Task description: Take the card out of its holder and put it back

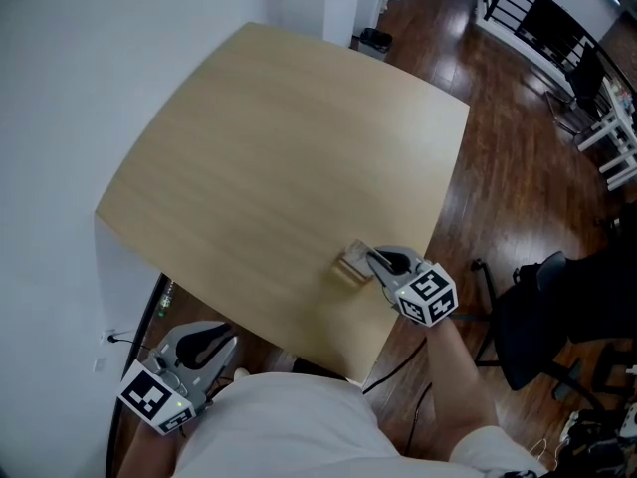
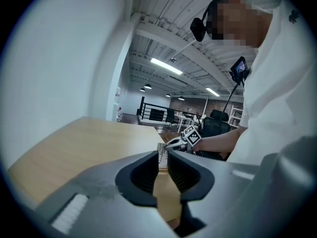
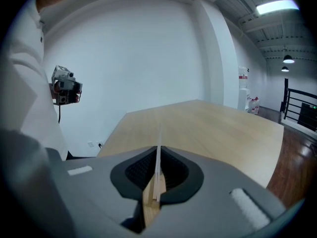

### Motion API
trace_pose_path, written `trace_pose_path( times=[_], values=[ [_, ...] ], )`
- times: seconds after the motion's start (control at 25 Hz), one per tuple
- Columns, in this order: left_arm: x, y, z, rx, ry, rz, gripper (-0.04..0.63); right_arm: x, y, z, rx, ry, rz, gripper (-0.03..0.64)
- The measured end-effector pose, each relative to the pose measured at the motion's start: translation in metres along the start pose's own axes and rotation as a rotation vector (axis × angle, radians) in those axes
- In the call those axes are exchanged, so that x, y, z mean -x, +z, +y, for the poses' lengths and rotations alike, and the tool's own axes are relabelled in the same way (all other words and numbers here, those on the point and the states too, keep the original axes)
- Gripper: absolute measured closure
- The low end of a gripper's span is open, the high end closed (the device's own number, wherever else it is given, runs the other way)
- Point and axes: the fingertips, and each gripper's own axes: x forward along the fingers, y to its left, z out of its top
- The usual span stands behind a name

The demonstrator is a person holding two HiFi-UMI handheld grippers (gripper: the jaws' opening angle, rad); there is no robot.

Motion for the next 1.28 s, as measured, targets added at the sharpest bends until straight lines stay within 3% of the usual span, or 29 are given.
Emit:
trace_pose_path(
  times=[0.32, 0.6, 0.96, 1.28],
  values=[
    [0.015, -0.002, -0.004, -0.015, -0.028, -0.041, 0.532, 0.028, 0.037, 0.013, 0.068, -0.047, -0.014, 0.595],
    [0.047, -0.013, -0.009, -0.029, -0.044, -0.08, 0.532, 0.042, 0.056, 0.057, 0.119, -0.074, -0.024, 0.595],
    [0.129, -0.043, -0.014, -0.029, -0.031, -0.12, 0.532, 0.024, 0.073, 0.18, 0.186, 0.0, -0.025, 0.595],
    [0.225, -0.085, -0.012, -0.023, 0.019, -0.15, 0.532, -0.001, 0.087, 0.317, 0.247, 0.085, -0.04, 0.595]
  ],
)
